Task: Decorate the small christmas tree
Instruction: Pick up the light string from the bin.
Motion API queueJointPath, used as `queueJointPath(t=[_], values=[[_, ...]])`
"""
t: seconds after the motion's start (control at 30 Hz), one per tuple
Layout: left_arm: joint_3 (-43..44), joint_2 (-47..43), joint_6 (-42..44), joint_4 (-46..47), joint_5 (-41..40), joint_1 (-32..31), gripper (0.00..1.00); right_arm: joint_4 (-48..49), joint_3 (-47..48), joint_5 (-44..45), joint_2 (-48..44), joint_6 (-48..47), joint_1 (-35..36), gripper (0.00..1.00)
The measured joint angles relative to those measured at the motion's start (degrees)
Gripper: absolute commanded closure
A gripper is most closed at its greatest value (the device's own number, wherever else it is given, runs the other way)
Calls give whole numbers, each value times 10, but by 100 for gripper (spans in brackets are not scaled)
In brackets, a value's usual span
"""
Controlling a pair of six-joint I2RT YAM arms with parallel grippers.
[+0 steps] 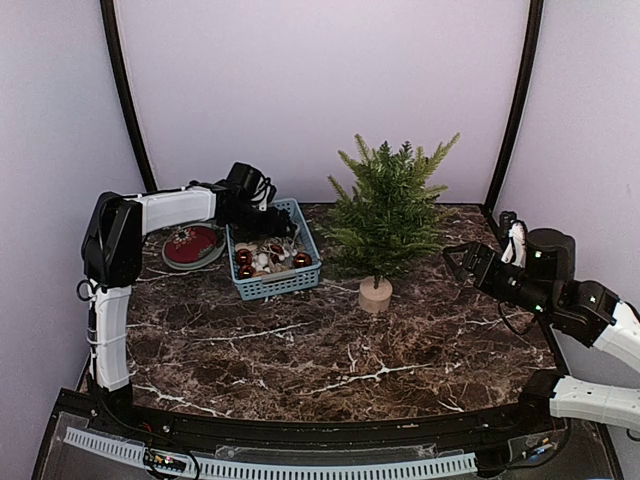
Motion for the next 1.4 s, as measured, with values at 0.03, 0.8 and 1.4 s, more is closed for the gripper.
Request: queueJointPath(t=[0.03,0.8,1.4], values=[[4,4,-2,1,4,0,17,0,0,0,1,-1,0,1],[58,64,-9,1,22,0,93,0,0,3,2,-6,0,2],[-16,-171,-6,35,19,0,100,-15,4,15,-24,-9,0,1]])
